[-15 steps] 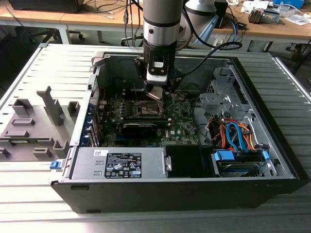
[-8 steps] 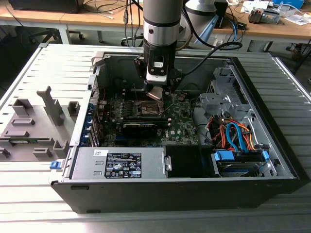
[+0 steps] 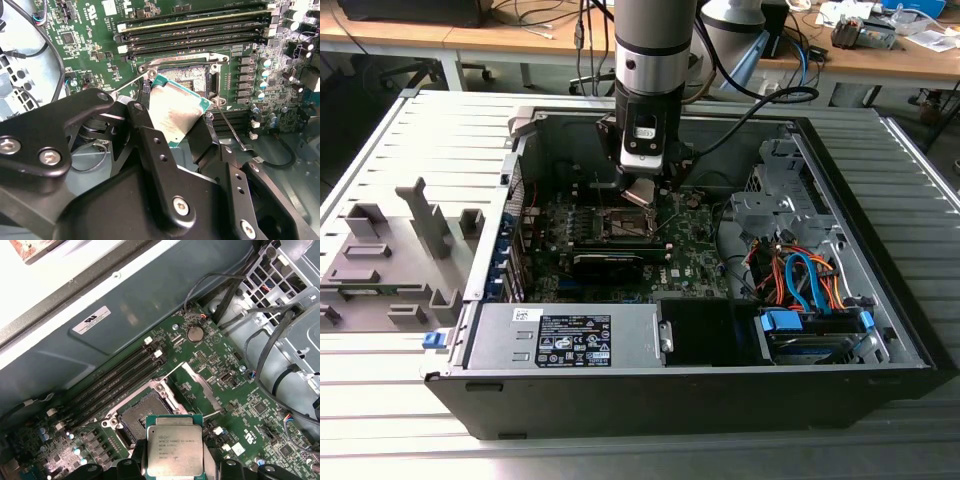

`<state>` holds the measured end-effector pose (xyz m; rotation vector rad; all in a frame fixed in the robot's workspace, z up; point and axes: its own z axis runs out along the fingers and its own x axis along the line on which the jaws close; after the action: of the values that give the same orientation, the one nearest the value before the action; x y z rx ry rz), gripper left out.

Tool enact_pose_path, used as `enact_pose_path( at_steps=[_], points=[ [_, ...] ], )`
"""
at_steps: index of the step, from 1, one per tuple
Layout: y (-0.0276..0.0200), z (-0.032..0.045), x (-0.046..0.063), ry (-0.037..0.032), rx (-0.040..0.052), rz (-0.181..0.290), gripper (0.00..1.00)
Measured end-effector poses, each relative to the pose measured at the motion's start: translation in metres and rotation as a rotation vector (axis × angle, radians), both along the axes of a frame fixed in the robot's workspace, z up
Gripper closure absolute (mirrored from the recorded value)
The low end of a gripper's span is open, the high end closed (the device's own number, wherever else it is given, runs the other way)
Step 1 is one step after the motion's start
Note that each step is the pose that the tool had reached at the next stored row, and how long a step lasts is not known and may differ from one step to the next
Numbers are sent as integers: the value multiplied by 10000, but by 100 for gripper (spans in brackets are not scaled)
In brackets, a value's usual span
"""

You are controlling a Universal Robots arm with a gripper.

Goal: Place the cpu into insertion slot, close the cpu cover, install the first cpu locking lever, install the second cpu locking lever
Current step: 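Place the cpu into insertion slot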

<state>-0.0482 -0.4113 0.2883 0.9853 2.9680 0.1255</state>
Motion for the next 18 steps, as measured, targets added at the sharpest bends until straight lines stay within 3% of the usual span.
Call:
enact_pose_path(
  at_steps=[18],
  points=[
    [0,0,0,0,-1,-146,46]
  ],
)
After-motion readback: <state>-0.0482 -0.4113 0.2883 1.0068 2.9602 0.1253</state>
